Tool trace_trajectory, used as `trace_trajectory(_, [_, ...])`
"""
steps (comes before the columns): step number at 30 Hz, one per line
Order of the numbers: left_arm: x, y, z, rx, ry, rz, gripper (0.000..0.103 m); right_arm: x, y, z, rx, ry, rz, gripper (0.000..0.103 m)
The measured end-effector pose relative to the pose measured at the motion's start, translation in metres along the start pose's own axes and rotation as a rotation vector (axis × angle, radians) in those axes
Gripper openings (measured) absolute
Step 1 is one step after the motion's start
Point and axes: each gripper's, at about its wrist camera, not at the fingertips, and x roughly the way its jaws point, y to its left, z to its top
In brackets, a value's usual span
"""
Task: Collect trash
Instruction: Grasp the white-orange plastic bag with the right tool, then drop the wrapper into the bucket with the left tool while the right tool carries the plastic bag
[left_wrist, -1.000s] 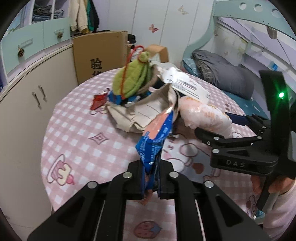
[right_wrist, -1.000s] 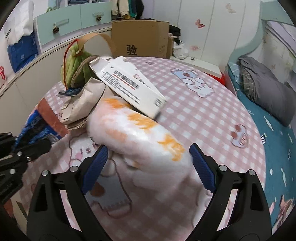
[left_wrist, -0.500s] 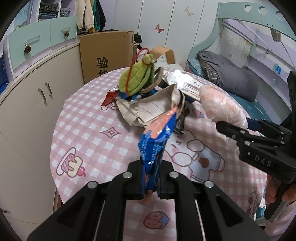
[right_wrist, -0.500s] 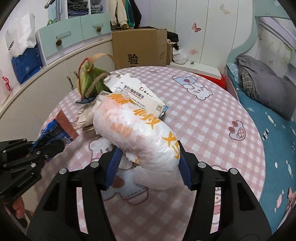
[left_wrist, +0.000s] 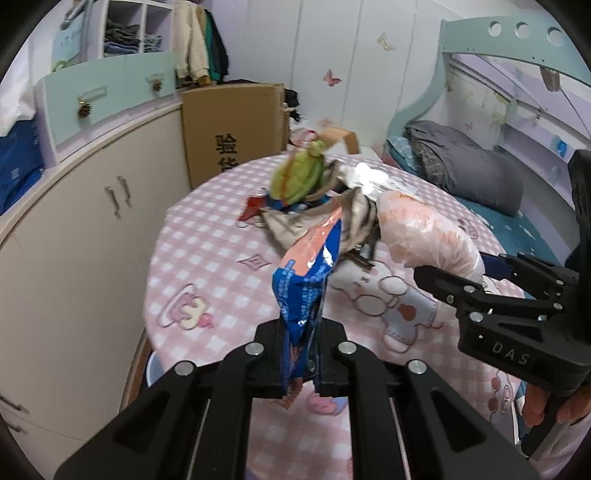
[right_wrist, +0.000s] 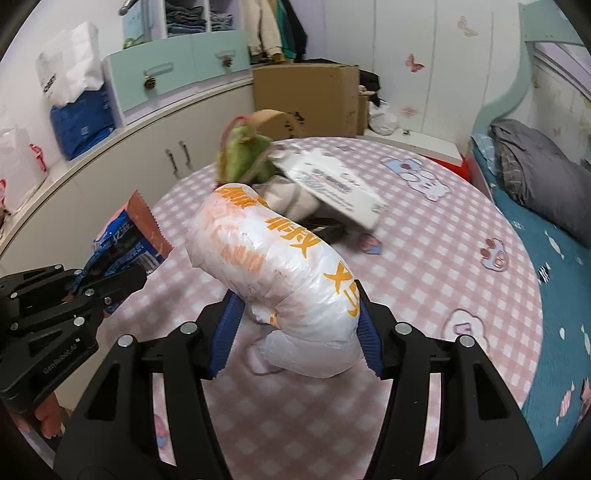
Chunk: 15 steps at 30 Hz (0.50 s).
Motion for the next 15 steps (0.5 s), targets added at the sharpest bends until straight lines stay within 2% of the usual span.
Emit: trace_trajectory(15, [-0.034,0.091,-0.021,-0.147,-0.028,0.156,0.009,0.029,0.095,0.021,-0.125,0.038,0.131,0.057])
